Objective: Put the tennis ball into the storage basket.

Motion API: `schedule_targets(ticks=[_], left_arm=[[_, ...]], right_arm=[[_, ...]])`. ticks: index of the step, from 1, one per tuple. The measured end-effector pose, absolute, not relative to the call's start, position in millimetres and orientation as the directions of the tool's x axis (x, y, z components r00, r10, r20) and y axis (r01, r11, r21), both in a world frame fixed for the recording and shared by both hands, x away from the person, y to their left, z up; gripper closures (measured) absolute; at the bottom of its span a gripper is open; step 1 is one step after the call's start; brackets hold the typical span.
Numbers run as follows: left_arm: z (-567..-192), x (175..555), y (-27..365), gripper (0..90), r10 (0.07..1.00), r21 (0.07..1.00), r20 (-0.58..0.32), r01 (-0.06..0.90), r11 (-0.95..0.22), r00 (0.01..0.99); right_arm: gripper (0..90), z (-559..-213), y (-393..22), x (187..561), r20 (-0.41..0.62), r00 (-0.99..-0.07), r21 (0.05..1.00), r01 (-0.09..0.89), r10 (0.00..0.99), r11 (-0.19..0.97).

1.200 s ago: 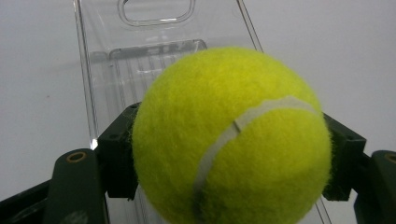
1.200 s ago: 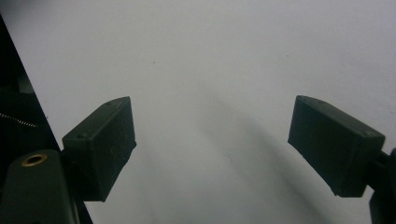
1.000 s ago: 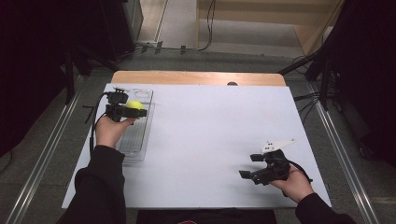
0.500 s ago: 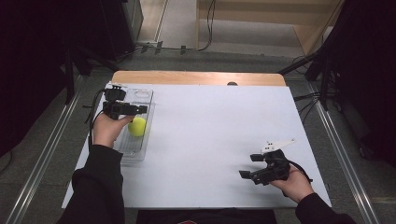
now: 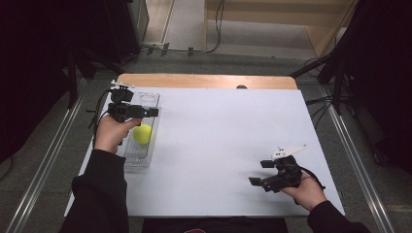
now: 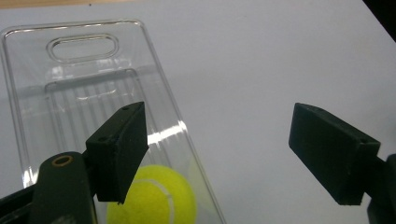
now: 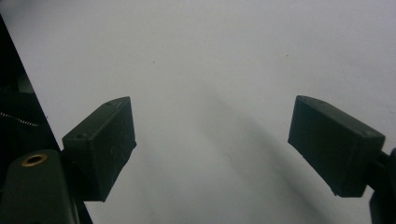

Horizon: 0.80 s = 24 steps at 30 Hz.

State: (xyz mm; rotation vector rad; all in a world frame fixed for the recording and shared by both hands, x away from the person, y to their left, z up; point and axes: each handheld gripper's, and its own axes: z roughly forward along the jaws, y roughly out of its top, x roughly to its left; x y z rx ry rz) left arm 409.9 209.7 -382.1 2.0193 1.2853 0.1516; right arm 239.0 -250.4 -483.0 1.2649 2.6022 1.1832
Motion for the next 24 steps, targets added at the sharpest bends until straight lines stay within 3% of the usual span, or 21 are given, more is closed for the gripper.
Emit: schedule_targets(ticks=[11, 24], left_arm=[[-371, 403, 194, 20.5, 0.786, 0.634, -0.285, 0.723, -0.274, 0.548], [-384, 401, 174, 20.5, 0.73, 0.623, -0.308, 0.709, -0.33, 0.61]], right_arm=[[12.8, -483, -251, 239, 0.297, -0.67, 0.637, 0.67, 0.681, 0.382], [12.8, -483, -252, 238, 0.296, -0.67, 0.639, 0.669, 0.681, 0.381]])
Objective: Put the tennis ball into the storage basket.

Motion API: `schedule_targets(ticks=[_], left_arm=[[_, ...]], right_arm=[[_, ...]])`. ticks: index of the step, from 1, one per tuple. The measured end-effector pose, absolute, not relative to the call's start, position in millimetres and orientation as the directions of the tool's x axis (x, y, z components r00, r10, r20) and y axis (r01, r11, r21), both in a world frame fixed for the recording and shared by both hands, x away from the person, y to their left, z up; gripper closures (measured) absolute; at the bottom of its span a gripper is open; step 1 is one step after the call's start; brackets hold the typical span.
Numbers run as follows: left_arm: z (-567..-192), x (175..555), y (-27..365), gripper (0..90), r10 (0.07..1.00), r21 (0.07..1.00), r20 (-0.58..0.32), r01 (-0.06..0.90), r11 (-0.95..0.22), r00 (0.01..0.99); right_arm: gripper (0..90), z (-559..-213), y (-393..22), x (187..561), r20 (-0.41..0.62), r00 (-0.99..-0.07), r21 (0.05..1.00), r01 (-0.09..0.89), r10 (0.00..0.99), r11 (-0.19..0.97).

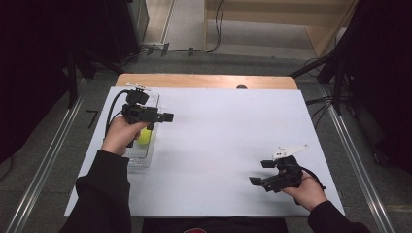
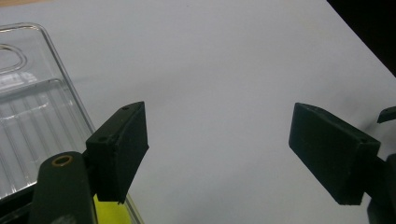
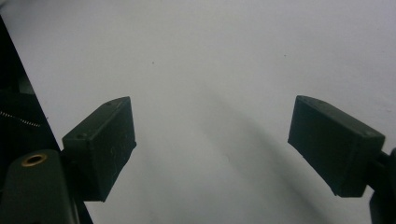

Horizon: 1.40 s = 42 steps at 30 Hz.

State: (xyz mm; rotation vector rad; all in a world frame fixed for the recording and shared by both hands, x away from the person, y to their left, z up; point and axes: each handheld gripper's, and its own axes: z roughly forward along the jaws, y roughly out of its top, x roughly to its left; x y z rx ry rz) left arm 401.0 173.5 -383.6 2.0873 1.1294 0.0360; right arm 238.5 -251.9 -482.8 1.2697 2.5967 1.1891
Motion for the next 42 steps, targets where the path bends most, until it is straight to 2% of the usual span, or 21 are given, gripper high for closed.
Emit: schedule_targets(ticks=[10, 25, 42], left_arm=[[-389, 398, 164, 20.7, 0.691, 0.626, -0.343, 0.703, -0.336, 0.636], [-395, 386, 144, 20.7, 0.657, 0.641, -0.304, 0.659, -0.395, 0.69], [-407, 374, 131, 20.7, 0.646, 0.641, -0.285, 0.642, -0.42, 0.708]], right_arm=[[12.8, -483, -252, 238, 0.294, -0.669, 0.639, 0.669, 0.682, 0.381], [12.8, -483, -252, 238, 0.293, -0.67, 0.639, 0.668, 0.682, 0.381], [12.8, -482, -251, 238, 0.286, -0.674, 0.644, 0.661, 0.681, 0.384]])
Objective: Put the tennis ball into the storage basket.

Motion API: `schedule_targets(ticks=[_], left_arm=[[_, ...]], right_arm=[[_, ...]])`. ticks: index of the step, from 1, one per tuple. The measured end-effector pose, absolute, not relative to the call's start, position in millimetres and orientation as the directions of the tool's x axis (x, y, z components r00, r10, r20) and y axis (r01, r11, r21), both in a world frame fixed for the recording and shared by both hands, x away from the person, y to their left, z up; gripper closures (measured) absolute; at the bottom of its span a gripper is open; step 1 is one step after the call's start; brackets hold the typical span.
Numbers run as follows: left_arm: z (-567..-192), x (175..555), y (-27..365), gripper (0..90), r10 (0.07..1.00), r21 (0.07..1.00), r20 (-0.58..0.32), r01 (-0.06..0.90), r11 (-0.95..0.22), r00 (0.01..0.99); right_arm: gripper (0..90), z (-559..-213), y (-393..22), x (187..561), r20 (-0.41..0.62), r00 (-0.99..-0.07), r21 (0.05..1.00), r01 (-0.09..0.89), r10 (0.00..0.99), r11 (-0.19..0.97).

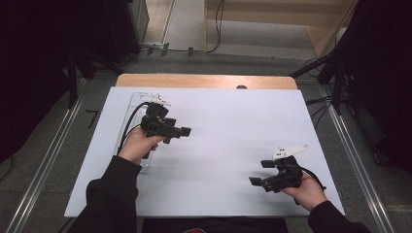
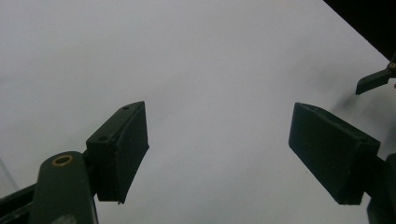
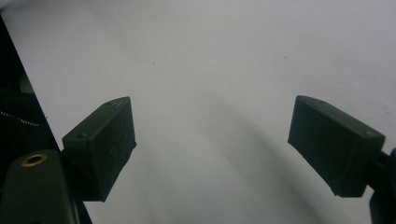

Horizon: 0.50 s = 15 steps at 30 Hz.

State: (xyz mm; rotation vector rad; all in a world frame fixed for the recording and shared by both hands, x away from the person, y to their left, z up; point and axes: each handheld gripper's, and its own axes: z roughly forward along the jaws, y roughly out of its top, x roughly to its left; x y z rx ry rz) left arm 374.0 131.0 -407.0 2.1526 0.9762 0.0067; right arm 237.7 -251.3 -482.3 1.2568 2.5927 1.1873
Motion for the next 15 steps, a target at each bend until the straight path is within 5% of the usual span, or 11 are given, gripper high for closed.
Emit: schedule_targets(ticks=[15], left_arm=[[-415, 359, 121, 20.7, 0.626, 0.622, -0.295, 0.643, -0.448, 0.722]], right_arm=[[12.8, -483, -252, 238, 0.286, -0.667, 0.639, 0.668, 0.688, 0.381]])
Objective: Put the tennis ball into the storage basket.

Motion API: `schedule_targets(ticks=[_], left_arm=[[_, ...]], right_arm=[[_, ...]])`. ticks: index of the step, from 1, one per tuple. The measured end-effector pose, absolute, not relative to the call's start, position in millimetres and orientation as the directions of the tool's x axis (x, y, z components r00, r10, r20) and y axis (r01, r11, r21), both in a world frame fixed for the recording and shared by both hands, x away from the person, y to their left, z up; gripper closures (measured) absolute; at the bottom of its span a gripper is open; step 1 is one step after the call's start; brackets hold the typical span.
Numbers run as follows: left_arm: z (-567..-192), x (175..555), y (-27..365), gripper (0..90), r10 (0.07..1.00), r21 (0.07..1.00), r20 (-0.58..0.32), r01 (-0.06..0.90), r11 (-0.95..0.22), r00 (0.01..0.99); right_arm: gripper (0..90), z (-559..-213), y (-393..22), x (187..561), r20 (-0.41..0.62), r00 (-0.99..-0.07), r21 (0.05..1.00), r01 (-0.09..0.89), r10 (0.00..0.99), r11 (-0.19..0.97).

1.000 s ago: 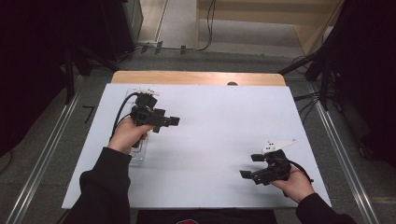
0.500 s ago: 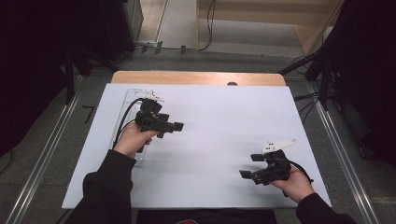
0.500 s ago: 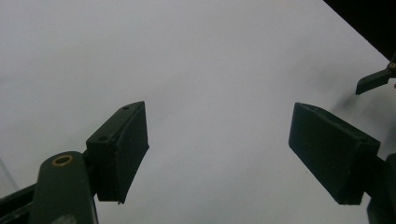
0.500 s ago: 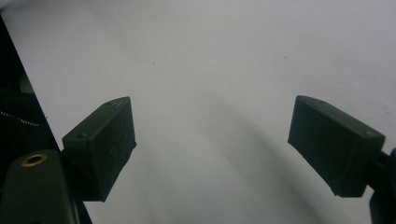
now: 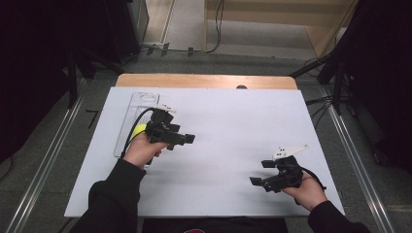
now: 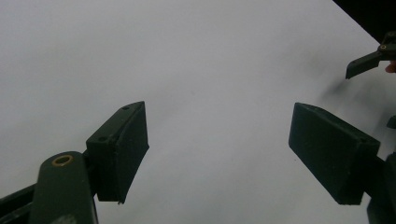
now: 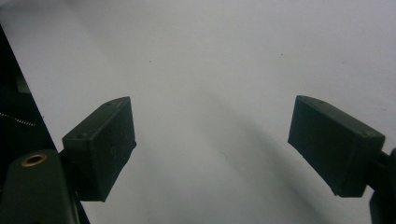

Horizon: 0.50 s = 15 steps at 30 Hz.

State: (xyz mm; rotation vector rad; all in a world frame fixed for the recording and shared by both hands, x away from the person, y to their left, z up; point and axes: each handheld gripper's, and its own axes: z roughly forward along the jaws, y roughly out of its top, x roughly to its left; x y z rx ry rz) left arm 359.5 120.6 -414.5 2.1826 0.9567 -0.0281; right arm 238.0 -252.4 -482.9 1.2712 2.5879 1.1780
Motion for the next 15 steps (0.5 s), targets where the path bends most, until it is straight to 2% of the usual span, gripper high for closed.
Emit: schedule_targets(ticks=[15], left_arm=[[-428, 347, 113, 20.6, 0.623, 0.601, -0.286, 0.643, -0.476, 0.728]], right_arm=[[12.8, -483, -253, 237, 0.283, -0.666, 0.638, 0.668, 0.69, 0.383]])
